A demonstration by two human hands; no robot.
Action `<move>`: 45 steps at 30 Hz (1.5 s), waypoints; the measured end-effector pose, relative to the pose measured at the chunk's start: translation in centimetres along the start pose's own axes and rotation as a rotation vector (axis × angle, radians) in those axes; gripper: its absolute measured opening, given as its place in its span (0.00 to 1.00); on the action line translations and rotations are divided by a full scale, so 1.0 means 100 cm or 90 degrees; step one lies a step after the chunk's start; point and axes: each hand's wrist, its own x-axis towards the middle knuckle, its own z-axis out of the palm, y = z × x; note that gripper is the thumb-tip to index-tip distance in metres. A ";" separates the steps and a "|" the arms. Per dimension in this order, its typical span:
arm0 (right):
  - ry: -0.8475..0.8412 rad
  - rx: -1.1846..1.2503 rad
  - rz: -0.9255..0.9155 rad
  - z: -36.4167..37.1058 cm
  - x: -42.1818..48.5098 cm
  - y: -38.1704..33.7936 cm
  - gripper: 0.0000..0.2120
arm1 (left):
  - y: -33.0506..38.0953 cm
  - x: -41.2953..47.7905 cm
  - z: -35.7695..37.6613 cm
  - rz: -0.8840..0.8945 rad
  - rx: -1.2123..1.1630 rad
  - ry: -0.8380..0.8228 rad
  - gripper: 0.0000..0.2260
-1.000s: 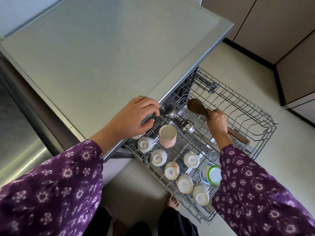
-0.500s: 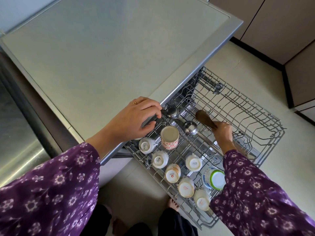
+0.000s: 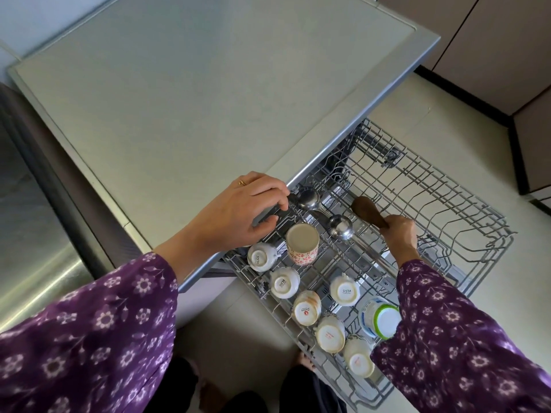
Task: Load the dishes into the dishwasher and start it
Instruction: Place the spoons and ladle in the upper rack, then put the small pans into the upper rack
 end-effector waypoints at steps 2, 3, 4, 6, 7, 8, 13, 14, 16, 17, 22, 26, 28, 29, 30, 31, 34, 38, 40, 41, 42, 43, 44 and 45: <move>0.009 0.015 -0.017 0.000 0.003 -0.007 0.10 | 0.000 0.000 0.001 0.001 -0.002 -0.002 0.06; 0.011 0.021 -0.032 0.000 0.005 -0.012 0.11 | 0.000 0.000 0.000 0.002 -0.002 -0.002 0.06; 0.012 0.021 -0.046 0.002 0.008 -0.018 0.12 | 0.000 0.000 0.000 0.003 -0.002 -0.002 0.06; 0.010 0.018 -0.057 0.005 0.015 -0.033 0.12 | -0.001 0.000 0.000 0.005 -0.001 -0.001 0.07; 0.009 0.012 -0.060 0.007 0.020 -0.039 0.11 | 0.000 0.000 -0.001 0.006 -0.001 -0.001 0.07; 0.006 0.004 -0.065 0.009 0.025 -0.046 0.11 | 0.000 0.000 -0.001 0.006 0.000 0.000 0.07; 0.001 -0.005 -0.085 0.020 0.043 -0.074 0.11 | 0.001 0.001 -0.002 0.009 -0.002 0.009 0.08; 0.000 0.005 -0.079 0.022 0.045 -0.078 0.11 | 0.001 0.001 -0.002 0.010 0.000 0.010 0.08; -0.008 0.020 -0.065 0.026 0.048 -0.084 0.11 | 0.001 0.001 -0.003 0.011 0.003 0.009 0.08; -0.008 0.017 -0.061 0.027 0.049 -0.085 0.10 | 0.001 0.001 -0.002 0.012 0.002 0.008 0.08; -0.003 -0.011 -0.085 0.028 0.044 -0.083 0.09 | 0.000 0.001 -0.001 0.012 0.009 0.011 0.08; -0.018 -0.007 -0.100 0.021 0.041 -0.081 0.10 | 0.001 0.002 0.000 0.015 0.010 0.012 0.08; -0.001 0.014 -0.111 0.015 0.035 -0.080 0.09 | 0.000 0.000 0.000 0.016 0.011 0.010 0.08; 0.013 0.023 -0.117 0.012 0.031 -0.081 0.09 | 0.000 0.000 0.000 0.018 0.012 0.007 0.07; 0.027 0.030 -0.123 0.008 0.027 -0.082 0.08 | 0.000 0.000 0.001 0.021 0.013 0.005 0.07; 0.036 0.031 -0.121 0.003 0.021 -0.084 0.08 | 0.001 0.000 0.000 0.022 0.012 0.004 0.06; 0.060 0.015 -0.107 -0.017 -0.002 -0.097 0.08 | 0.002 0.000 -0.001 0.017 0.007 0.010 0.06; 0.126 0.039 -0.145 -0.049 -0.051 -0.125 0.09 | 0.004 -0.004 -0.002 0.005 0.013 0.015 0.06; 0.168 0.065 -0.181 -0.059 -0.084 -0.143 0.09 | 0.007 -0.006 -0.004 -0.006 0.015 0.029 0.08; 0.179 0.085 -0.199 -0.065 -0.100 -0.152 0.09 | 0.009 -0.007 -0.005 -0.019 0.014 0.043 0.09; 0.188 0.109 -0.219 -0.068 -0.116 -0.159 0.08 | 0.011 -0.009 -0.005 -0.038 0.013 0.053 0.10; 0.195 0.131 -0.238 -0.073 -0.133 -0.168 0.08 | 0.014 -0.014 -0.008 -0.054 0.011 0.068 0.12; 0.197 0.148 -0.257 -0.077 -0.151 -0.177 0.08 | 0.018 -0.021 -0.012 -0.072 0.009 0.085 0.13; 0.203 0.160 -0.274 -0.082 -0.169 -0.186 0.08 | 0.022 -0.031 -0.016 -0.098 0.002 0.105 0.14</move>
